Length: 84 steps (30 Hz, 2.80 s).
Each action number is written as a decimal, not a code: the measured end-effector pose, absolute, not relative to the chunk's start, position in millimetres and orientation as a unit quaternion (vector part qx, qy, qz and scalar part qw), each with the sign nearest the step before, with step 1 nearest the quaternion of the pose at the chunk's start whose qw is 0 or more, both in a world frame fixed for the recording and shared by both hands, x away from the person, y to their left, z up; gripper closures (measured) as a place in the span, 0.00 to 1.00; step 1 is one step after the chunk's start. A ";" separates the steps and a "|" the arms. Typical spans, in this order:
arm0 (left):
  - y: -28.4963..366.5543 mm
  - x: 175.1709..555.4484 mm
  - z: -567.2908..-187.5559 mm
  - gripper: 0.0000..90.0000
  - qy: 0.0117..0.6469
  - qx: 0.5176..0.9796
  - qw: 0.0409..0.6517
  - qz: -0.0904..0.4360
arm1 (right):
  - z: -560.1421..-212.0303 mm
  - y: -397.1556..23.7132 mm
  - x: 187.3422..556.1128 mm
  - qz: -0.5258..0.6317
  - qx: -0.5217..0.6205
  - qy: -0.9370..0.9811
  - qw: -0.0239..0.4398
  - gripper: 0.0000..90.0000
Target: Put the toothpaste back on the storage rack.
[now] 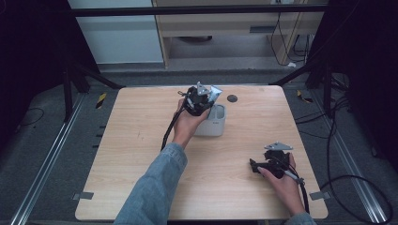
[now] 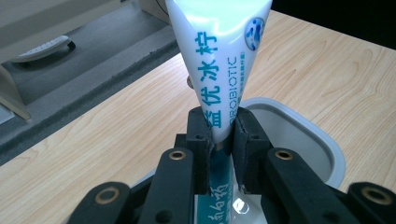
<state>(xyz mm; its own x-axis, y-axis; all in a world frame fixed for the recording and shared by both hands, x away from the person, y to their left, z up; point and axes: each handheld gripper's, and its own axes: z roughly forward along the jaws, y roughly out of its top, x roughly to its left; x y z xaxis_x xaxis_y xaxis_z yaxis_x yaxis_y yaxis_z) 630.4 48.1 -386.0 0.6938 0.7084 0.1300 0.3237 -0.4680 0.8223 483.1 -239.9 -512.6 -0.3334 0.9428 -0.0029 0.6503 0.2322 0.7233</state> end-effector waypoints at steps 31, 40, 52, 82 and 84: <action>49.9 626.2 -394.7 0.86 0.317 0.824 0.413 0.223 | -512.7 -240.0 483.1 0.320 0.529 0.752 0.229 0.01; 49.0 627.4 -393.7 0.84 0.319 0.825 0.412 0.218 | -512.7 -240.0 483.1 0.319 0.529 0.752 0.229 0.01; 48.9 628.0 -393.8 0.80 0.325 0.824 0.412 0.215 | -512.7 -240.0 483.1 0.319 0.529 0.752 0.229 0.01; 50.0 616.3 -387.7 0.71 0.317 0.824 0.414 0.223 | -512.8 -240.0 483.2 0.319 0.529 0.752 0.230 0.01; 49.9 615.1 -387.5 0.70 0.316 0.824 0.413 0.226 | -512.8 -240.0 483.2 0.319 0.529 0.752 0.230 0.01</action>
